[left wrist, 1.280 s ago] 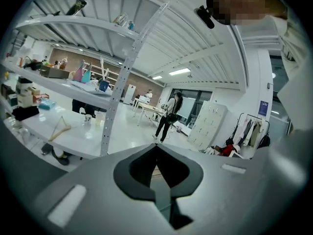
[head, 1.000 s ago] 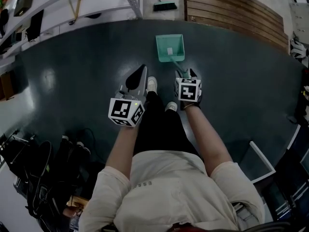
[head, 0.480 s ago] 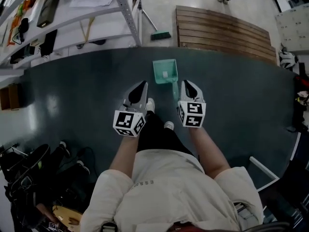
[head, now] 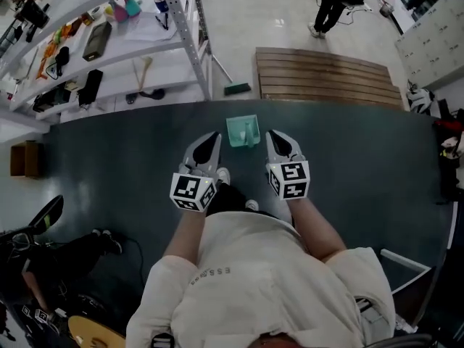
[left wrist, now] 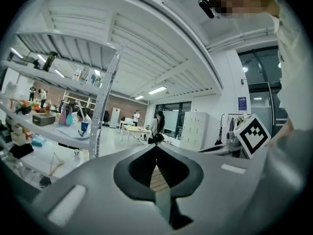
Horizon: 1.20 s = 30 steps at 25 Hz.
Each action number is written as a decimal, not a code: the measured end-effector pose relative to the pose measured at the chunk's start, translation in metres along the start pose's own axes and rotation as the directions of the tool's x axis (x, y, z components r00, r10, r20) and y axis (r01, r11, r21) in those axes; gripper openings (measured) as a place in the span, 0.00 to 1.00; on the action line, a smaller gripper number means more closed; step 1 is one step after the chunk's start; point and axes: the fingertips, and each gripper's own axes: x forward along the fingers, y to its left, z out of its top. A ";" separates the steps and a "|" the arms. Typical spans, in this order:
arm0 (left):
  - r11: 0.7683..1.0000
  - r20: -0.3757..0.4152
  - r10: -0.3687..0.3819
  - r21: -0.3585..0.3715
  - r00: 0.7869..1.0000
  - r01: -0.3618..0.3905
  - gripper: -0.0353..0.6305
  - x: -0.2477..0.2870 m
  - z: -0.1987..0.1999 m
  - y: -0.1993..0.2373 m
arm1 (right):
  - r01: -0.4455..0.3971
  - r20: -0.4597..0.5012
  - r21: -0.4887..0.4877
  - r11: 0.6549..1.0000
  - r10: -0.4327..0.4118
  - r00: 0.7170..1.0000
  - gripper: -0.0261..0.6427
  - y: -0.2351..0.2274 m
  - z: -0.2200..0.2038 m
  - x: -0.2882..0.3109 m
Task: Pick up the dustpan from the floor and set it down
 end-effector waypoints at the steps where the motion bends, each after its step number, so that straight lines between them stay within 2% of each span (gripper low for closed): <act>1: 1.000 0.004 0.003 0.006 1.000 -0.003 0.08 -0.010 0.003 -0.007 | -0.015 0.019 -0.028 1.000 0.015 1.000 0.03 0.004 0.004 -0.013; 3: 1.000 -0.004 -0.013 0.023 1.000 0.013 0.08 -0.027 -0.002 -0.026 | -0.032 0.041 -0.065 0.997 0.034 0.999 0.03 0.008 0.002 -0.038; 6: 0.999 -0.014 -0.036 0.030 0.999 0.036 0.08 -0.051 -0.028 -0.056 | -0.037 0.037 -0.055 0.998 0.039 0.999 0.03 0.012 -0.023 -0.074; 9: 0.999 -0.001 -0.008 -0.044 1.000 0.008 0.08 -0.082 -0.056 -0.075 | -0.045 0.032 -0.018 0.999 0.046 0.998 0.03 0.020 -0.053 -0.109; 13: 0.995 0.010 0.003 -0.097 1.000 -0.002 0.08 -0.110 -0.057 -0.085 | -0.042 0.029 0.014 0.999 0.042 0.999 0.03 0.024 -0.059 -0.139; 19: 0.997 0.033 0.033 -0.064 0.999 -0.031 0.08 -0.172 -0.055 -0.105 | -0.049 0.037 0.000 0.999 0.049 0.998 0.03 0.057 -0.075 -0.190; 23: 0.999 0.031 0.025 -0.022 0.999 -0.025 0.08 -0.217 -0.056 -0.135 | -0.053 0.035 0.038 0.998 0.051 0.998 0.03 0.081 -0.090 -0.230; 30: 0.999 0.036 0.025 -0.034 0.999 -0.024 0.08 -0.294 -0.058 -0.190 | -0.066 -0.007 0.053 0.996 0.067 0.998 0.03 0.120 -0.118 -0.298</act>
